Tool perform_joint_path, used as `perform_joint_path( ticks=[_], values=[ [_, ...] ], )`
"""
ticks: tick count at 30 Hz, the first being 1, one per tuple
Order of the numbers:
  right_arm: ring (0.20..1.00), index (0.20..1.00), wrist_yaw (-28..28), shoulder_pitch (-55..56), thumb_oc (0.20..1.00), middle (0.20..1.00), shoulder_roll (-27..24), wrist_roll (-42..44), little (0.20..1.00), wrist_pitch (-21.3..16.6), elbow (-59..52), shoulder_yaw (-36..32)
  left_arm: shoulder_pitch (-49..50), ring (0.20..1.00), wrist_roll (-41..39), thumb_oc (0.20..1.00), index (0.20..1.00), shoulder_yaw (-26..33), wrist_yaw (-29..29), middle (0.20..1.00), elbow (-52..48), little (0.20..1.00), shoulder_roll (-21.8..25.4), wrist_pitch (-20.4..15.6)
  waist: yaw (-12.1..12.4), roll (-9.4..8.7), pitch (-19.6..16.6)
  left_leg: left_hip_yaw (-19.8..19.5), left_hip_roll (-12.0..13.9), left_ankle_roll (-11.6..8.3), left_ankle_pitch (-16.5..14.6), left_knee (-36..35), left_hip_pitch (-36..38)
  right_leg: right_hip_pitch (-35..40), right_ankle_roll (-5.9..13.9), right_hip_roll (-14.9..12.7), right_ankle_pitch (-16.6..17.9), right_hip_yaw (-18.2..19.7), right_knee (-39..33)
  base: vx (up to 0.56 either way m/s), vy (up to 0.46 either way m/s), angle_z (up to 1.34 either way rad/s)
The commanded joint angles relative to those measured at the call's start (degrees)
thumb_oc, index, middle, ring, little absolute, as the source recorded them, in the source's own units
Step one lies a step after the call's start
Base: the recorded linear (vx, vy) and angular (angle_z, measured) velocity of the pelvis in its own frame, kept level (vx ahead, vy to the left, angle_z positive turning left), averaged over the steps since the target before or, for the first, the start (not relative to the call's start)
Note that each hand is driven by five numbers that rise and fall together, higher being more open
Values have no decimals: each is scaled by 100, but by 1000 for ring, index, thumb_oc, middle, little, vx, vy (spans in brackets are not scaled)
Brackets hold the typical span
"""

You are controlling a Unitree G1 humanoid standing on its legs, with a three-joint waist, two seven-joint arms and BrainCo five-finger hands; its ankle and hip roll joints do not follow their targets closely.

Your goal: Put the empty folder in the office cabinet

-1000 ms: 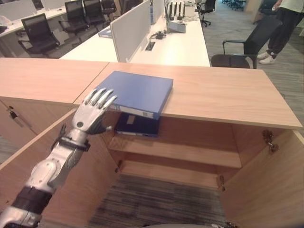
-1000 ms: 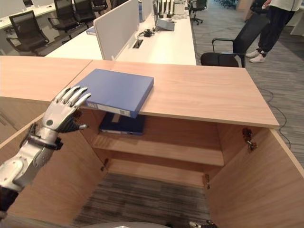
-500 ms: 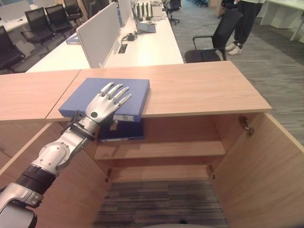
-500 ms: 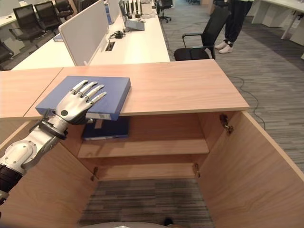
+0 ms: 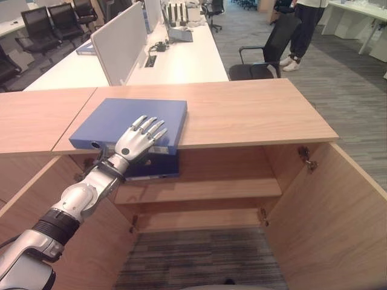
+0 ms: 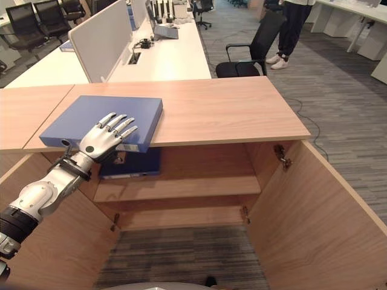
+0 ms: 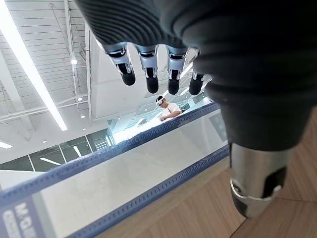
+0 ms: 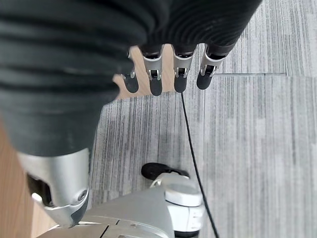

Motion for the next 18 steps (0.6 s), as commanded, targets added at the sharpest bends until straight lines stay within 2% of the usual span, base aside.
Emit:
perform_joint_path(
  ticks=[1, 18],
  values=[
    [1000, 1000, -93, -308, 1000, 1000, -100, 2, 1000, 115, 313, -28, -350, 1000, -345, 1000, 1000, 454, 81, 1000, 97, 1000, 45, 195, -27, -89, 158, -30, 49, -161, -293, 72, -12, 582, 649, -429, -675, 94, 304, 0, 0, 0],
    [1000, 1000, -163, -368, 1000, 1000, -152, -33, 1000, 179, 350, -95, -185, 1000, -640, 1000, 1000, 603, 94, 1000, 472, 1000, -361, 323, -54, -158, 144, 1, 48, -142, -314, 72, 16, 598, 638, -423, -686, 106, 296, 1, 4, 0]
  ],
)
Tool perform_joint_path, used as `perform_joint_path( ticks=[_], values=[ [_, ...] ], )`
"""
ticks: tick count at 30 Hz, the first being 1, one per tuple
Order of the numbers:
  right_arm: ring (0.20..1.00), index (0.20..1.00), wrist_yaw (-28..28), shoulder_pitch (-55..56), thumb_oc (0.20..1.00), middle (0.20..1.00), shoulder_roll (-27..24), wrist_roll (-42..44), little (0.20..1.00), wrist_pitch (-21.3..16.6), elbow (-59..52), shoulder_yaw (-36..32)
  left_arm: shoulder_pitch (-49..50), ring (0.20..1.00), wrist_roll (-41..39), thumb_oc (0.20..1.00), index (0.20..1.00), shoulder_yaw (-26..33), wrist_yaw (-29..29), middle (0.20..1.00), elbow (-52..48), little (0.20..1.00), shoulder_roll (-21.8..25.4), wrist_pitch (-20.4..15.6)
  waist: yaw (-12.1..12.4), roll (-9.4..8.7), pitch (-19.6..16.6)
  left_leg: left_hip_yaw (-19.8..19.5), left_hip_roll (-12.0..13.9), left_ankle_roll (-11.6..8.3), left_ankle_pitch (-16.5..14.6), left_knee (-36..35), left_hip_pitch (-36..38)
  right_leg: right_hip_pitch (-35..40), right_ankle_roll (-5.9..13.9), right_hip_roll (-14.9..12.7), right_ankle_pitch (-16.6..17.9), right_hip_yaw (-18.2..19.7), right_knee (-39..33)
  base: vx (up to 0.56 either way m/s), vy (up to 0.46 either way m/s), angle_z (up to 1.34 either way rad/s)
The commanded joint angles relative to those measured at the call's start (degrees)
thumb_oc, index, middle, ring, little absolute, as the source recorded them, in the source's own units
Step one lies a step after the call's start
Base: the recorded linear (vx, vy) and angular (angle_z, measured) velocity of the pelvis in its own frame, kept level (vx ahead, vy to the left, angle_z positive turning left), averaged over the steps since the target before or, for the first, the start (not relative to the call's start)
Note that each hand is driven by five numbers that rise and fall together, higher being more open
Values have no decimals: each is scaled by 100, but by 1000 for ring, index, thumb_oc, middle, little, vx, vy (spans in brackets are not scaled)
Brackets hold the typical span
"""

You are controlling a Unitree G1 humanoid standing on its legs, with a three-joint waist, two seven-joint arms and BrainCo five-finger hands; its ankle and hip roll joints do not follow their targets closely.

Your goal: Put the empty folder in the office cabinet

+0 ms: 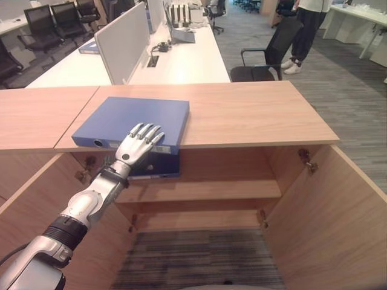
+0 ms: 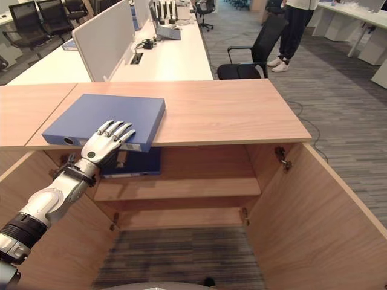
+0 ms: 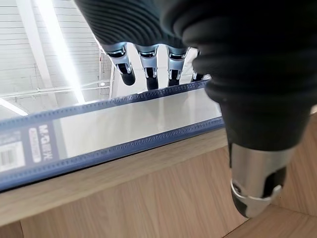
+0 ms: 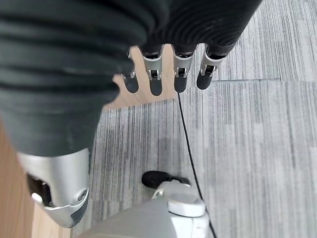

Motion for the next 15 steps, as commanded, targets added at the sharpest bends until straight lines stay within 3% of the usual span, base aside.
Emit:
perform_joint_path(
  ticks=[1, 15],
  values=[
    [1000, 1000, -104, -340, 1000, 1000, -136, -36, 1000, 54, 331, -39, -417, 1000, -262, 1000, 1000, 464, 97, 1000, 262, 1000, -95, 198, -98, -73, 136, 8, 49, -140, -316, 73, 14, 571, 637, -421, -685, 114, 300, 0, 0, 0],
    [1000, 1000, -102, -334, 1000, 1000, -123, -65, 1000, 53, 302, 20, -568, 1000, -334, 1000, 1000, 514, 131, 1000, 176, 1000, -207, 255, -124, -130, 126, 35, 51, -125, -328, 73, 36, 558, 632, -418, -683, 160, 327, 0, 0, 0]
  ],
)
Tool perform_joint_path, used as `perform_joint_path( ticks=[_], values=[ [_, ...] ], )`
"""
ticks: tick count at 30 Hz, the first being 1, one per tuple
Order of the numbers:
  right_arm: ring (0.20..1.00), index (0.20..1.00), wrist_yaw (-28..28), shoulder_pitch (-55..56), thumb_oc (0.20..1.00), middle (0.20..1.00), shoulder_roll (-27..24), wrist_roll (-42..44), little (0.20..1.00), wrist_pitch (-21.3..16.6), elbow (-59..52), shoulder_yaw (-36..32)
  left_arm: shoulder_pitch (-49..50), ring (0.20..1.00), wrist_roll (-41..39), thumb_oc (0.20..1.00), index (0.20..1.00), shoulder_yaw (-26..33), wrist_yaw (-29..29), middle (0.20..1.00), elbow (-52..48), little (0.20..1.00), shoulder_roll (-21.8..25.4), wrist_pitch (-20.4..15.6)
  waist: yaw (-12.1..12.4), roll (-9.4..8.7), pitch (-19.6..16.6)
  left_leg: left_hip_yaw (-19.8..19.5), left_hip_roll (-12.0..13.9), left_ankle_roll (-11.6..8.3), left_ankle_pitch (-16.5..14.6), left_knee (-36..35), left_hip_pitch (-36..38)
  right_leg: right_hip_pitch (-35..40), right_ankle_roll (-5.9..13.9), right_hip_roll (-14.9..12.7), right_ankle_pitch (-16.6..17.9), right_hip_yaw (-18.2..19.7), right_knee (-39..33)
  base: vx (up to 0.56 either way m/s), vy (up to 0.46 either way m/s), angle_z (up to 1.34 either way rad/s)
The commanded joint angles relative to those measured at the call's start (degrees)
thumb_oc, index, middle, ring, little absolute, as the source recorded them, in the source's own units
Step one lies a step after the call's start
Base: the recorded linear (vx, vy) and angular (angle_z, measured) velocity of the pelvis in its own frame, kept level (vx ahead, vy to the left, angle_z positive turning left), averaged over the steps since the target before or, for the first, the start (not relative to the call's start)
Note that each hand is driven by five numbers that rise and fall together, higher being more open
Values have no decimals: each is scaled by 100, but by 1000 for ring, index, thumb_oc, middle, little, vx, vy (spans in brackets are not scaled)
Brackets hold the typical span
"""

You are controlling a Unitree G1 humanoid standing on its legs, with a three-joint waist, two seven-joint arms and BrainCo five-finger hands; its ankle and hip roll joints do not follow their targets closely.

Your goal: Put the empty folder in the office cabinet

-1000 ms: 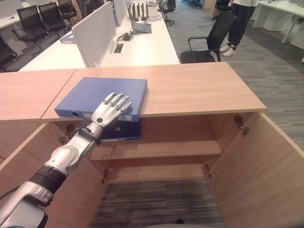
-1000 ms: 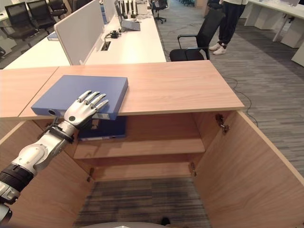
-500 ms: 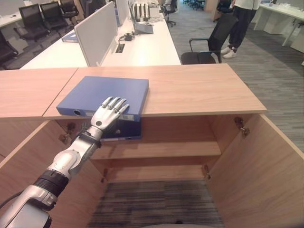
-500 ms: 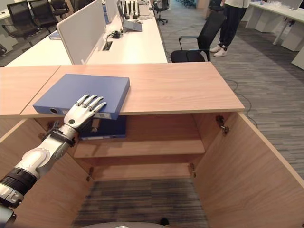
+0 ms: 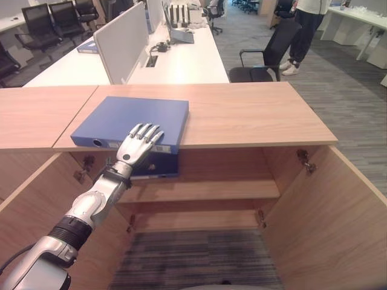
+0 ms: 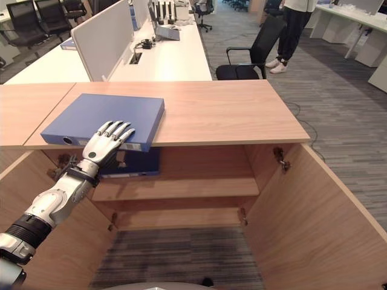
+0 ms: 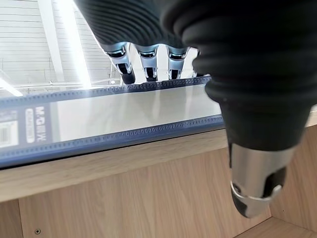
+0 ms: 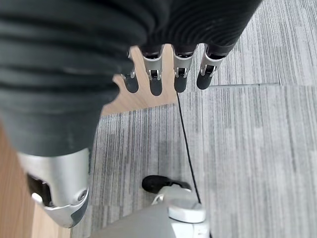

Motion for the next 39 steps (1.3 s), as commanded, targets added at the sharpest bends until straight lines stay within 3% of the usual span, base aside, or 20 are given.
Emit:
perform_joint_path(
  ticks=[1, 18, 39],
  values=[
    [1000, 1000, -44, -327, 1000, 1000, -120, -60, 1000, 49, 295, 20, -568, 1000, -156, 1000, 1000, 499, 127, 1000, 108, 1000, -46, 149, -108, -56, 119, 27, 50, -126, -331, 73, 37, 557, 629, -419, -687, 146, 328, 0, 0, 0],
    [1000, 1000, -57, -384, 1000, 1000, -77, -125, 1000, 8, 189, 182, -728, 1000, -692, 1000, 1000, 701, 305, 1000, 221, 1000, -407, 213, -169, -90, 104, 79, 55, -116, -324, 73, 67, 536, 609, -408, -678, 174, 366, -2, -2, -2],
    [1000, 1000, -28, -347, 1000, 1000, -104, -119, 1000, -55, 98, 267, -1149, 1000, -356, 1000, 1000, 123, 231, 1000, 984, 1000, -269, 393, -300, -93, 111, 203, 68, -109, -340, 73, 60, 430, 643, -416, -660, 300, 419, 1, 1, -1]
  ],
)
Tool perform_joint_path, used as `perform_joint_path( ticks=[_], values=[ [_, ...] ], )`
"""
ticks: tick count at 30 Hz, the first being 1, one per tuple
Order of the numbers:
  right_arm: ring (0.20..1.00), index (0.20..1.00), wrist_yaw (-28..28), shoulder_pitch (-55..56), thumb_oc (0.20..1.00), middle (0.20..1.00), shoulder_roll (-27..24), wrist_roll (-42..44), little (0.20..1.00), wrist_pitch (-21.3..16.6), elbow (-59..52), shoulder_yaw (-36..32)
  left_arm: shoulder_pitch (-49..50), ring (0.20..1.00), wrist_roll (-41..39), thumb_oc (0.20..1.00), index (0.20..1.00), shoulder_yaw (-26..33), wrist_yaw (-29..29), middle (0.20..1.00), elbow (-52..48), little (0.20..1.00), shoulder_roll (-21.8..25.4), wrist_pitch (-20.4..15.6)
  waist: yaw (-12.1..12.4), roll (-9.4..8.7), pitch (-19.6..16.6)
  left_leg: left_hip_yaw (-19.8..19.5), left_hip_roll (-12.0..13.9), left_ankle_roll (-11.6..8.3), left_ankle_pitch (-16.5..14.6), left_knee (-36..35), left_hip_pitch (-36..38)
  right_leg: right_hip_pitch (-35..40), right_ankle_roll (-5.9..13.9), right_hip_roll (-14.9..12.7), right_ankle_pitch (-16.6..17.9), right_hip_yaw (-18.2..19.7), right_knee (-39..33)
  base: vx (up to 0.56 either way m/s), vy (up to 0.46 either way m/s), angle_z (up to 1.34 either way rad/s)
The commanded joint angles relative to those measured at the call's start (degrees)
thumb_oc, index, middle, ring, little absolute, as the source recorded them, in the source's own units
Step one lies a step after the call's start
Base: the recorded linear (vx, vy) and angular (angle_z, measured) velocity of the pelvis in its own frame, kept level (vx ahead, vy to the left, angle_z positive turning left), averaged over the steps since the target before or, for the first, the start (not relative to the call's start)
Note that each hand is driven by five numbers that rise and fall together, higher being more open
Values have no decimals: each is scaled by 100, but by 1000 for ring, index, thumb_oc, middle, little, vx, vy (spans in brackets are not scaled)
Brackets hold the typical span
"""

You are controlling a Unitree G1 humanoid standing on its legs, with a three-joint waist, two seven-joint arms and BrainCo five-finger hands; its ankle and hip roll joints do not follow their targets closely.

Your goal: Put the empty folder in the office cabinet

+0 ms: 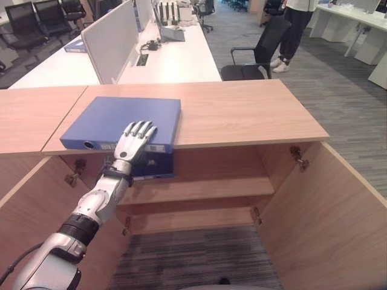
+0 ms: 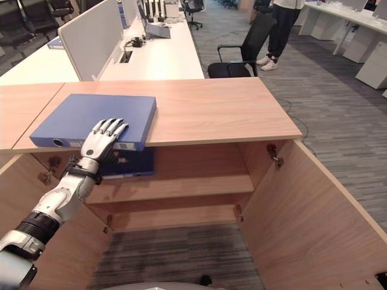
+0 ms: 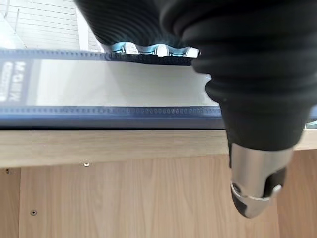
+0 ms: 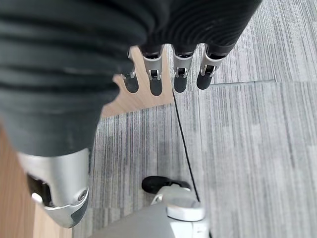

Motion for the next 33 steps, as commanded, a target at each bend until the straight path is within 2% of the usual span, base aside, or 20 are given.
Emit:
perform_joint_path(
  ticks=[1, 8, 9, 10, 23, 28, 33],
  values=[
    [1000, 1000, -30, -300, 1000, 1000, -127, -113, 1000, -48, 146, 225, -855, 1000, 196, 1000, 1000, -45, 104, 1000, 371, 1000, 138, 143, -162, -35, 41, 51, 68, -124, -327, 73, 31, 439, 626, -424, -673, 145, 425, 4, 22, -6],
    [1000, 1000, -47, -265, 1000, 1000, -144, -100, 1000, -89, 73, 248, -984, 1000, 171, 1000, 1000, -152, 141, 1000, 770, 1000, 142, 252, -231, -62, 44, 140, 70, -122, -332, 73, 17, 375, 646, -415, -651, 218, 435, 0, 10, -8],
    [1000, 1000, -42, -261, 1000, 1000, -146, -98, 1000, -97, 62, 251, -985, 573, 161, 573, 573, -155, 144, 573, 802, 573, 140, 256, -237, -66, 40, 148, 72, -122, -333, 73, 16, 370, 648, -414, -646, 223, 434, 2, 5, -3],
    [1000, 1000, -45, -257, 1000, 1000, -150, -99, 1000, -104, 40, 259, -985, 200, 152, 200, 200, -148, 160, 200, 818, 200, 144, 271, -248, -75, 41, 154, 71, -123, -337, 73, 19, 363, 652, -413, -641, 233, 434, -8, 6, -4],
    [1000, 1000, -42, -180, 1000, 1000, -108, -6, 1000, -142, -124, 265, -964, 200, -8, 200, 200, 61, 253, 200, 699, 200, 137, 320, -273, -135, 35, 199, 77, -119, -334, 73, 36, 370, 653, -413, -624, 278, 419, -5, 1, -2],
    [1000, 1000, -59, -245, 1000, 1000, -34, 48, 1000, -104, -33, 190, -769, 200, -58, 200, 200, 366, 277, 200, 69, 200, 100, 251, -198, -133, 52, 146, 64, -115, -332, 73, 39, 393, 636, -420, -638, 210, 433, 0, 0, 0],
    [1000, 1000, -33, -211, 1000, 1000, 123, 70, 1000, -123, -81, 215, -313, 200, -24, 200, 200, 866, 282, 200, -1118, 200, 37, 60, -75, -116, 83, 33, 51, -101, -311, 73, 24, 443, 602, -435, -658, 125, 427, 5, -17, 5]
  ],
)
